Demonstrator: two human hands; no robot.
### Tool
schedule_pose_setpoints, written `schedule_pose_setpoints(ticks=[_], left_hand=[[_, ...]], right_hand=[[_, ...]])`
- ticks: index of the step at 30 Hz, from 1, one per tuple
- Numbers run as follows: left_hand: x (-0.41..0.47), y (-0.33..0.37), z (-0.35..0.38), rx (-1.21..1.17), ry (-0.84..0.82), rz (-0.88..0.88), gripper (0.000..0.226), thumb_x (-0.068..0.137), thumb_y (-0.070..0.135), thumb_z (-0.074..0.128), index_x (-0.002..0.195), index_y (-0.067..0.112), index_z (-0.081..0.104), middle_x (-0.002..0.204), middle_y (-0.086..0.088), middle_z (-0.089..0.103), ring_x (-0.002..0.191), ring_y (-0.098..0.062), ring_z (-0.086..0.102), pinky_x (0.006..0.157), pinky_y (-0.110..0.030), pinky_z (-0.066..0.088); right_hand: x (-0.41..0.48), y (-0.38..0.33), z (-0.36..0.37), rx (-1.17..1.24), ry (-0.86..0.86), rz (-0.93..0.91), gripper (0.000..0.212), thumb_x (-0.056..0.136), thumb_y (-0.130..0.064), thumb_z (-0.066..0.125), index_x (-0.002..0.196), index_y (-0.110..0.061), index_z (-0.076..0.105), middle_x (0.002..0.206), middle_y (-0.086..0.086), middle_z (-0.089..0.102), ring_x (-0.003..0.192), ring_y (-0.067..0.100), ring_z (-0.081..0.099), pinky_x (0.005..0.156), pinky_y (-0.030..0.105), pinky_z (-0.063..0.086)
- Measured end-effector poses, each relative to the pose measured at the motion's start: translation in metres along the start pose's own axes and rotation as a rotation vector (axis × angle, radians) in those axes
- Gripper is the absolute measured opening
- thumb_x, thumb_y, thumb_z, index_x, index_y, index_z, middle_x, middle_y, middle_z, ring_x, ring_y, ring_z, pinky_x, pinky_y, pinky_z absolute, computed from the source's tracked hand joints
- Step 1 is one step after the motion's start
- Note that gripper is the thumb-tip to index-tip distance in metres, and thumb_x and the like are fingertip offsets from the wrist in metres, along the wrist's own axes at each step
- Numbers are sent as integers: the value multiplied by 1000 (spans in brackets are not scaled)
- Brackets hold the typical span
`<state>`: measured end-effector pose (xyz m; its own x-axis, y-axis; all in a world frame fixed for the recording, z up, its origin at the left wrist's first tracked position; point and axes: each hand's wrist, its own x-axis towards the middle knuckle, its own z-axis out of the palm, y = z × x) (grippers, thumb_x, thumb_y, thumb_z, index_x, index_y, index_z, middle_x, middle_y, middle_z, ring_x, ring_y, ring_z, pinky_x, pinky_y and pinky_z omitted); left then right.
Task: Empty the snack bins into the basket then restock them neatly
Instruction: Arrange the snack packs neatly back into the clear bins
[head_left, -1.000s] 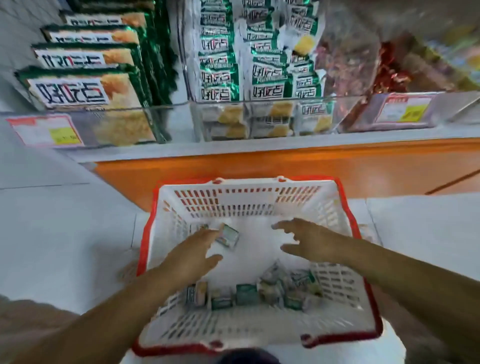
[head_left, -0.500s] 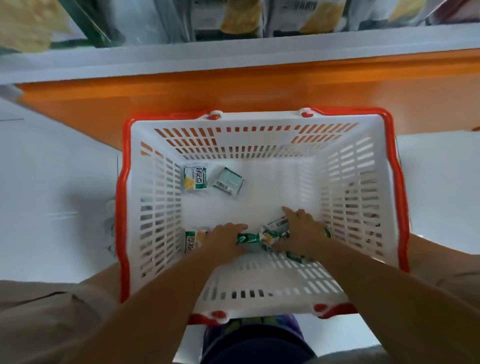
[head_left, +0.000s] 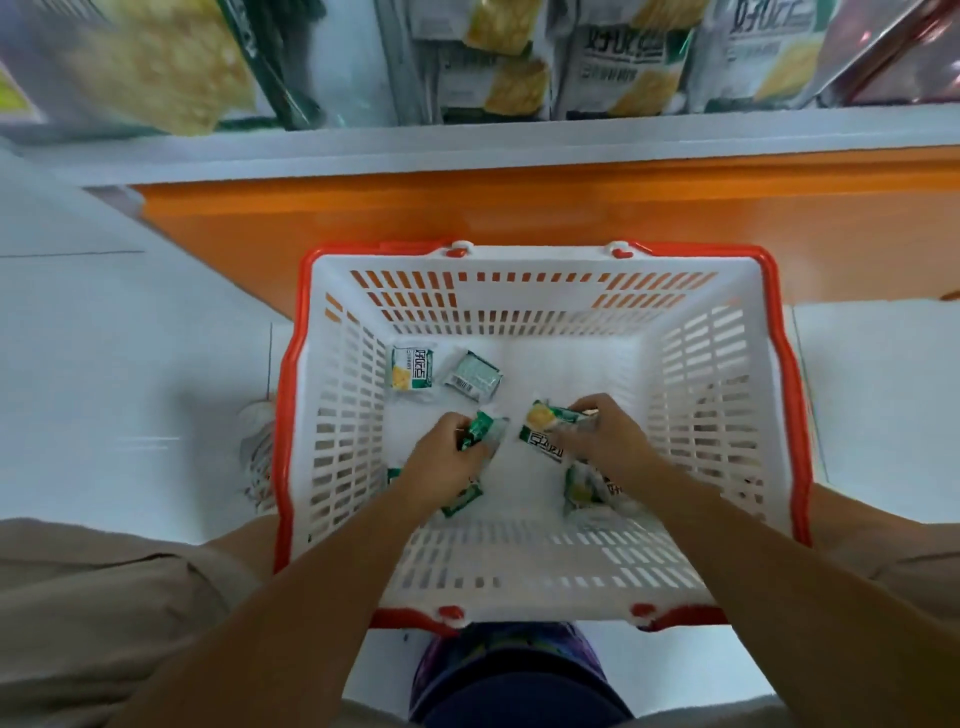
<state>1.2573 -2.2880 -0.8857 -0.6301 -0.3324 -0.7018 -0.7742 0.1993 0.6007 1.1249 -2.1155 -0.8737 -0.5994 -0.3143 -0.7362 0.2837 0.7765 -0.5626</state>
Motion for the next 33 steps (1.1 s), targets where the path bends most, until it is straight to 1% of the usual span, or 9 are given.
schedule_pose_setpoints(ticks=[5,8,11,16,21,23,27,30,33], left_hand=[[-25,72,-28,-499,-49,44,38,101,28,51,137,23,38,124,4,52,98,-12,60,99,-42,52],[-51,115,-47,-640,-106,159,23,99,31,55,119,31,44,116,5,57,103,-14,60,99,-45,52],[-78,140,-68,-625,-92,238,46,84,27,75,122,30,48,119,-1,62,106,-21,66,89,-44,58],[-122,185,-113,-666,-23,331,39,79,9,79,94,33,53,104,-3,67,99,-26,70,87,-46,58],[-153,225,-161,-594,46,411,102,66,22,90,147,33,31,132,-6,59,91,-27,74,82,-45,60],[-163,239,-171,-563,95,472,104,71,19,87,152,34,23,133,-7,58,87,-24,74,79,-40,61],[-169,261,-186,-630,168,575,94,73,15,84,148,34,30,129,-6,61,82,-19,75,72,-34,61],[-162,265,-187,-707,176,589,98,71,18,86,148,39,29,136,-7,58,86,-22,75,84,-43,60],[-151,270,-179,-768,124,597,119,49,31,94,148,43,28,147,-8,47,94,-25,73,88,-46,58]], right_hand=[[-56,-62,-36,363,-106,-103,40,82,-19,76,116,-17,55,101,19,61,78,23,67,55,21,54],[-85,-88,-45,438,-102,-220,40,84,-12,73,118,-13,53,97,15,64,73,20,71,66,27,59],[-109,-110,-56,457,-108,-318,39,81,-13,75,114,-15,54,108,15,64,79,24,72,67,26,58],[-139,-150,-92,419,-154,-462,62,60,-34,90,115,-30,61,116,15,67,103,38,65,95,56,49],[-174,-192,-144,422,-62,-617,46,80,-6,73,120,-26,59,66,6,56,57,22,52,57,31,39],[-184,-206,-159,433,-44,-660,50,78,-4,73,123,-20,56,57,2,43,50,16,43,50,28,33],[-201,-233,-174,474,-89,-736,74,58,-31,90,124,-36,58,95,28,51,77,45,44,72,54,45],[-202,-244,-179,509,-165,-807,62,72,-23,82,126,-42,56,139,42,29,118,67,32,90,65,45],[-198,-248,-175,573,-164,-815,38,85,-4,65,116,-26,62,148,16,35,127,40,45,67,31,59]])
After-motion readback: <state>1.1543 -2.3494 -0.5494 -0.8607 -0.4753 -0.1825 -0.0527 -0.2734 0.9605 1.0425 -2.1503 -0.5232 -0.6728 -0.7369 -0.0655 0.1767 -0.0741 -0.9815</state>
